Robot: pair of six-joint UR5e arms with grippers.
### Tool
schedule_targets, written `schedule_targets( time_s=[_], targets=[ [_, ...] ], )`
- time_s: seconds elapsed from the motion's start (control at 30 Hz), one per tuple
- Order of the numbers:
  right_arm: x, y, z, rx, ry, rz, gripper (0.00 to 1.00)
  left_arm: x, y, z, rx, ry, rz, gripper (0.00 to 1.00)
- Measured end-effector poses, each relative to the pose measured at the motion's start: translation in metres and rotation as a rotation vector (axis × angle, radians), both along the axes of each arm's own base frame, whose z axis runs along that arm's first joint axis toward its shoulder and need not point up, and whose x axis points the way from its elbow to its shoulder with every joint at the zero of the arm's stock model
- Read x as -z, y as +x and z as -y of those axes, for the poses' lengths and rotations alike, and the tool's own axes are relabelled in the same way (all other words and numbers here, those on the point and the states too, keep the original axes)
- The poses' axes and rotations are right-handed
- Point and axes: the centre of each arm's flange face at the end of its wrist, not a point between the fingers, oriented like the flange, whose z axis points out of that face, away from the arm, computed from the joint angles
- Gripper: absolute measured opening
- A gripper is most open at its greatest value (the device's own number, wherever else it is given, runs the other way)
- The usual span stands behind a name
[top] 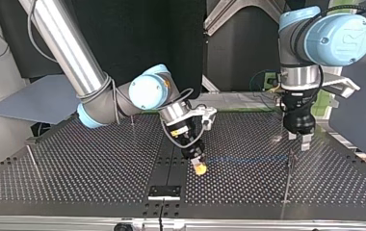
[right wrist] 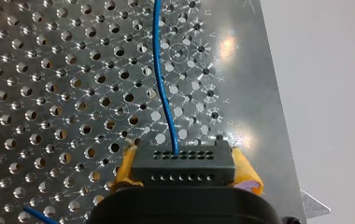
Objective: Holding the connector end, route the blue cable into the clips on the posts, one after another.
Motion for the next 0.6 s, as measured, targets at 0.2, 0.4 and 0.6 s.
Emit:
schedule_targets(
  time_s=[0.2,0.4,0.6],
  targets=[
    [0.000,0.000,0.000,0.000,0.000,0.000,0.00,0.000,0.000,0.002,0.010,0.010,0.001,1.00],
    [0.001,0.000,0.000,0.000,0.001,-0.001,0.00,-0.003,0.001,0.012,0.066,0.026,0.024,1.00],
    [0.002,0.000,0.000,0.000,0.001,-0.002,0.00,-0.005,0.001,0.023,0.137,0.043,0.043,1.00]
  ],
)
